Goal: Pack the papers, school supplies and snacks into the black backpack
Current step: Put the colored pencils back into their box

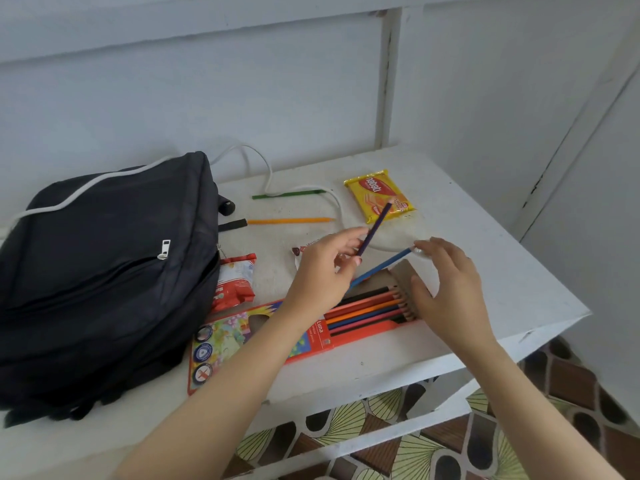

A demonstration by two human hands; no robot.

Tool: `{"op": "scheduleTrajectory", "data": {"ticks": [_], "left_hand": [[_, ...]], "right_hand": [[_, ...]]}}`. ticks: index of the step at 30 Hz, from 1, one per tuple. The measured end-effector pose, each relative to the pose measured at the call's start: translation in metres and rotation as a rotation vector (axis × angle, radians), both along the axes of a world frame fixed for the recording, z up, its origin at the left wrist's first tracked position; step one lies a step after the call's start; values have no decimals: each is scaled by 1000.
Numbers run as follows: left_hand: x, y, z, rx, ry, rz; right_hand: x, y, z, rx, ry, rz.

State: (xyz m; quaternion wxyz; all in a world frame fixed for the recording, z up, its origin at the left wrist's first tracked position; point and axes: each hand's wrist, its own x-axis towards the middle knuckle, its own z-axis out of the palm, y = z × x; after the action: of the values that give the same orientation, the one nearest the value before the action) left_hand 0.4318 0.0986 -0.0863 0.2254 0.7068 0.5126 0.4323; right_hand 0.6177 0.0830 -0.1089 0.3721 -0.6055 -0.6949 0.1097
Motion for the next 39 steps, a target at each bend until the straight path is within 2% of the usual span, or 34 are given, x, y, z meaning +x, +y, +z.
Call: {"op": "scheduleTrajectory", "data": {"ticks": [4, 7, 10, 13, 18, 26, 32, 39], "left_hand": [[1, -4, -15, -132, 80, -49], [-2, -9, -21, -119, 150, -40], [-9, -12, -19, -55, 262, -53], [-18, -16, -23, 87, 419, -54], [-29, -28, -34, 178, 542, 0], [-34, -38, -37, 175, 539, 113], [-35, -41, -38, 137, 564, 102], [-35, -43, -38, 127, 600, 72]], "right_hand": [[6, -1, -11, -44, -8, -3], [7, -6, -16, -48, -45, -3], [8, -8, -21, 1, -102, -2], [10, -9, -23, 42, -175, -9], [10, -9, -27, 28, -254, -35], [-1, -12, -19, 142, -374, 14], [-14, -9, -16, 97, -541, 44], [-20, -8, -14, 74, -628, 78]]}}
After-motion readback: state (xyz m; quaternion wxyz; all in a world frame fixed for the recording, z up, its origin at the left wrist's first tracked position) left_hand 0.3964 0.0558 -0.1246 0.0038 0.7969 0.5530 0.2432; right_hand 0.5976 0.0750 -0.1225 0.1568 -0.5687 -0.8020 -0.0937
